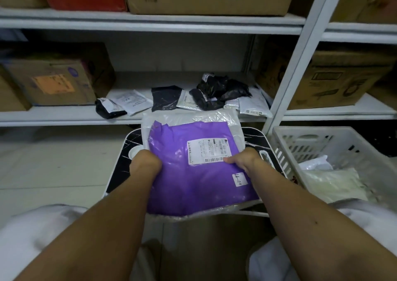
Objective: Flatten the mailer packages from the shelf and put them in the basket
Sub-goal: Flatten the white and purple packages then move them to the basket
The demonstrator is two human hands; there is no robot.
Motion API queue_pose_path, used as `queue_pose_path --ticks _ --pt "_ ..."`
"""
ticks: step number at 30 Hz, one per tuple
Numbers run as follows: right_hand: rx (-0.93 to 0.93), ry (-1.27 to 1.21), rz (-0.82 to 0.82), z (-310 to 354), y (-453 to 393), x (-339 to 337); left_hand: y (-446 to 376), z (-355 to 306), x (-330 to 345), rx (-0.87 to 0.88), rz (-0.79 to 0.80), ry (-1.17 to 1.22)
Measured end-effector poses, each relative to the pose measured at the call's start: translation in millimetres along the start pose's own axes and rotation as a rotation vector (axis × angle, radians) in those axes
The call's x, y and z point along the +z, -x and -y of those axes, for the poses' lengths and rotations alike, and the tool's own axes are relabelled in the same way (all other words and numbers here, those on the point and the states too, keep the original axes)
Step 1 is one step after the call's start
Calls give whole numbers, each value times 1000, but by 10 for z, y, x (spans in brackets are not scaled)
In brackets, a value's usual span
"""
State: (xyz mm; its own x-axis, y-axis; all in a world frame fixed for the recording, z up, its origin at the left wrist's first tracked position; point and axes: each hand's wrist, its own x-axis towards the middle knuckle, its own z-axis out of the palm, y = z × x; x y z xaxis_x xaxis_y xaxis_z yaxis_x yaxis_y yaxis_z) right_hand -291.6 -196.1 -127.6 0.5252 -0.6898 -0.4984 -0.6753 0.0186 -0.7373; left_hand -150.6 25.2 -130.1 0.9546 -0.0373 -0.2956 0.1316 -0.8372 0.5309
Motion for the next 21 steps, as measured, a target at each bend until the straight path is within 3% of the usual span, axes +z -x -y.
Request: queue_pose_path --ticks 11,21 --pt "-125 14 -236 562 656 -1205 709 -1133 -500 323 -79 32" --pt "-26 142 -575 -32 902 -2927 1779 -2610 285 563 102 137"
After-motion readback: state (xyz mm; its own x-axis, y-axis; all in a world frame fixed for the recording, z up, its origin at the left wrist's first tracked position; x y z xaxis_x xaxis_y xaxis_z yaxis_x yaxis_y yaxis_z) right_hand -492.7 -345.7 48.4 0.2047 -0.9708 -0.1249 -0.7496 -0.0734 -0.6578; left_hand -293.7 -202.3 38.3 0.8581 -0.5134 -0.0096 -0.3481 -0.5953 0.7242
